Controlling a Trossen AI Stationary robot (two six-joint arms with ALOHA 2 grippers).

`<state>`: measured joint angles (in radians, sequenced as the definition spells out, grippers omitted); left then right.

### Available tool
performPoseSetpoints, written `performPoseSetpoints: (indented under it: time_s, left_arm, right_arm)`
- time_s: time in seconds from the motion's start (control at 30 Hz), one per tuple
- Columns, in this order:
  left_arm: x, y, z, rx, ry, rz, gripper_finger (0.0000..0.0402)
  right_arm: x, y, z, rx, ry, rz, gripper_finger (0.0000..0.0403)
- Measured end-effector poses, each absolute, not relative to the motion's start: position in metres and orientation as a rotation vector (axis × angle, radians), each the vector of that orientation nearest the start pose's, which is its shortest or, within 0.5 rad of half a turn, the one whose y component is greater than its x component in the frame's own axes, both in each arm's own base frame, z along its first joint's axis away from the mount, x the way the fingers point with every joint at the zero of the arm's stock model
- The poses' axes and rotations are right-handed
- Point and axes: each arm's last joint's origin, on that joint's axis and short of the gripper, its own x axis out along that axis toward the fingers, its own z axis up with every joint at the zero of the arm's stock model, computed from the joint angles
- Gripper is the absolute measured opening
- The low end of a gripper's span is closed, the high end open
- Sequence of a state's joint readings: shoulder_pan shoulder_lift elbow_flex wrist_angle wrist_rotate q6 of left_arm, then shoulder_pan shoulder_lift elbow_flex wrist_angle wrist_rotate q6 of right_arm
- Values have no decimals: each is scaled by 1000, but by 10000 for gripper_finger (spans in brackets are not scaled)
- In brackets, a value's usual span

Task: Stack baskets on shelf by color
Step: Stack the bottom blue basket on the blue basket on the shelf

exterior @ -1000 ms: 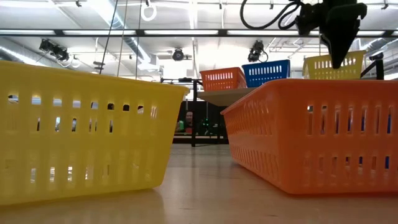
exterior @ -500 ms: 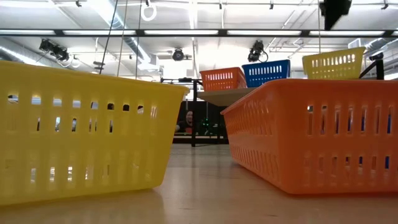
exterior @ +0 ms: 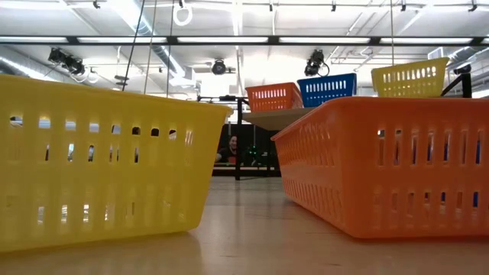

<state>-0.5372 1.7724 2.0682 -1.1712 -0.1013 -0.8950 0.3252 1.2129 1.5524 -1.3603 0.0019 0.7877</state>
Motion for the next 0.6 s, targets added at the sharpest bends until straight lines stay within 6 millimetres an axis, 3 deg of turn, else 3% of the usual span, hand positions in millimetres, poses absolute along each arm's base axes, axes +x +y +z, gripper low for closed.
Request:
performPoseSetpoints:
  time_s: [0.2,0.4,0.5,0.6]
  left_arm:
    - [325,-197,387,-642,999,98,172]
    - [349,-214,354,-732,1066,138,172]
    - [362,-223,346,-784,1024,110,172]
    - [374,-233,348,-820,897,50,172]
  right_arm:
    - [195,86,389,368,1152,-8,185]
    - [222,114,378,325,1106,150,185]
    - [231,125,372,330,1115,201,185]
    - [227,131,370,322,1160,224,185]
